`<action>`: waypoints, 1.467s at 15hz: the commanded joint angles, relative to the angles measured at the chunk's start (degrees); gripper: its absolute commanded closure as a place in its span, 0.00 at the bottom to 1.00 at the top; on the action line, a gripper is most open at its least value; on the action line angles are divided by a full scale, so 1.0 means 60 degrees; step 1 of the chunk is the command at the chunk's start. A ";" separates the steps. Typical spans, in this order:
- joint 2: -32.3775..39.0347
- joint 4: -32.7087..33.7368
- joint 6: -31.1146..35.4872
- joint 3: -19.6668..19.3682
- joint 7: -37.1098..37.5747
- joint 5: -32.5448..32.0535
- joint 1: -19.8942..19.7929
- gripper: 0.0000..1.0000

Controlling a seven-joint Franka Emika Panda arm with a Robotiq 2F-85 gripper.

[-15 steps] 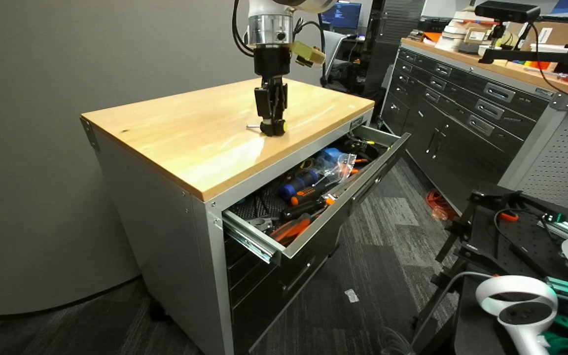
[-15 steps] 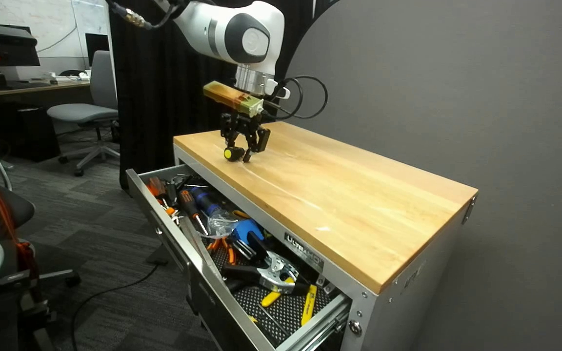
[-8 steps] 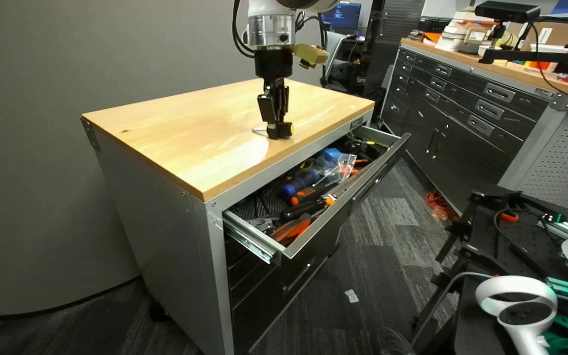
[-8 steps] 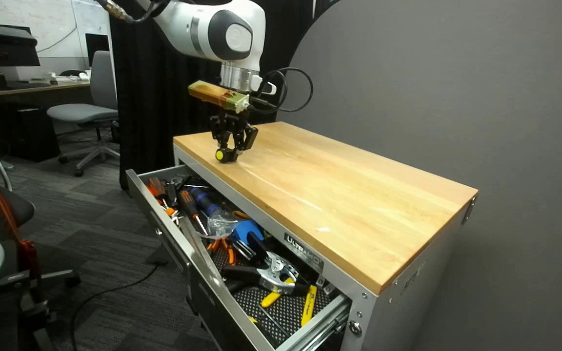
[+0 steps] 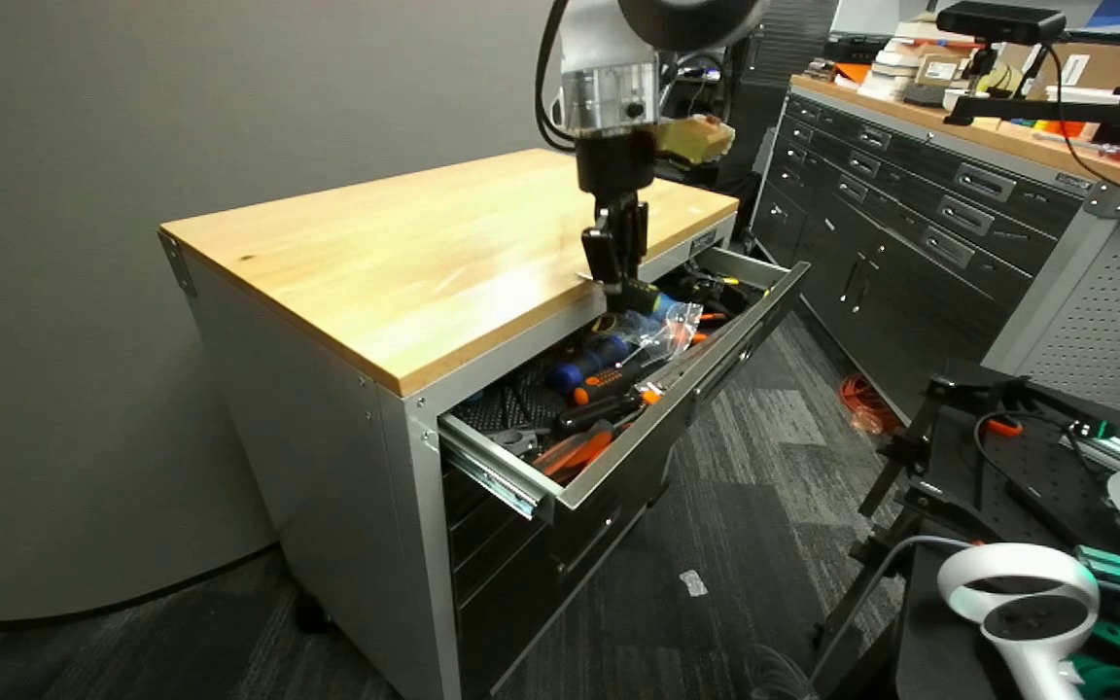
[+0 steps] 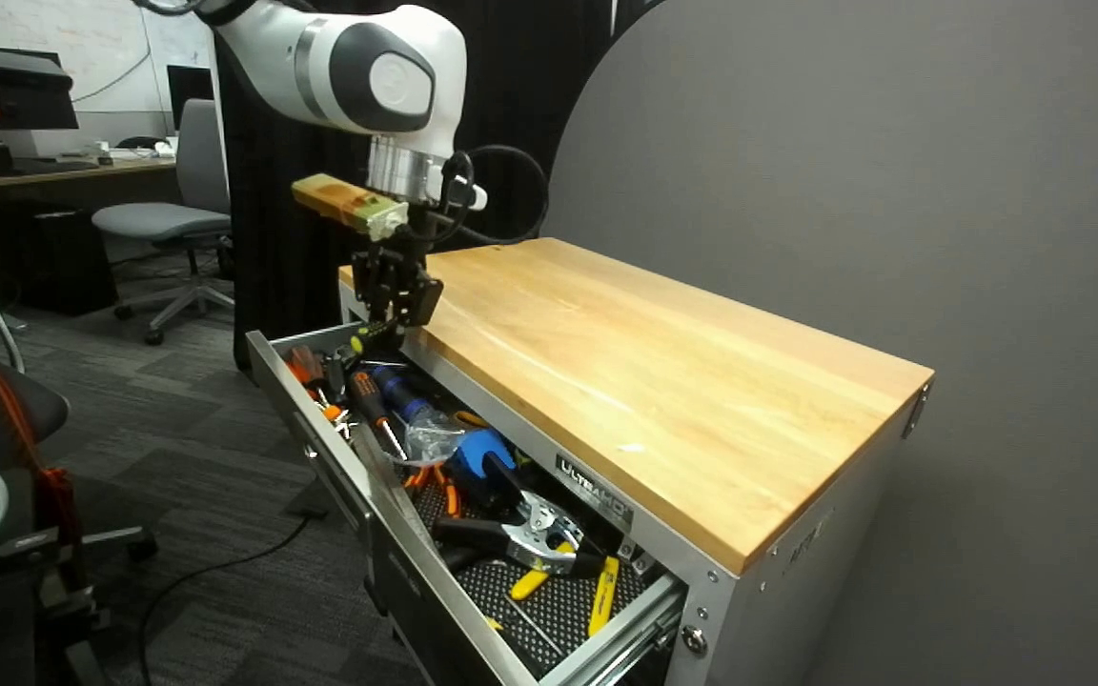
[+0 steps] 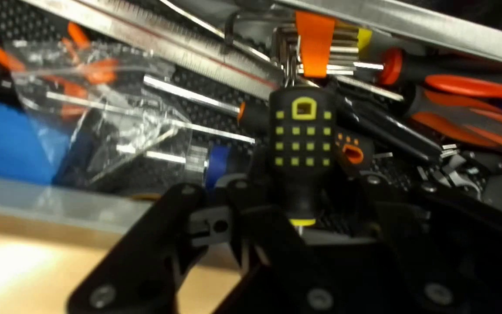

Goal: Put the black screwdriver inside the topmost drawer then push the drawer closed

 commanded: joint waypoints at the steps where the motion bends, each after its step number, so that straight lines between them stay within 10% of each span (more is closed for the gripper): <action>1: -0.0203 -0.1587 0.1065 -0.0069 0.0811 0.0149 0.0097 0.88; 5: 0.0254 -0.2079 0.2290 -0.0144 0.1355 0.0162 0.0170 0.87; 7: 0.0359 -0.2201 0.2666 -0.0137 0.1608 0.0204 0.0219 0.40; 13: -0.0971 -0.3042 0.1291 0.0279 0.0500 0.1080 -0.0323 0.03; 20: -0.2421 -0.3505 -0.1594 0.0181 0.0223 0.1668 -0.0318 0.00; 21: -0.2195 -0.3541 -0.1675 0.0136 0.0282 0.1658 -0.0289 0.25; 22: -0.2031 -0.3593 -0.1612 0.0094 0.0486 0.1497 -0.0231 0.27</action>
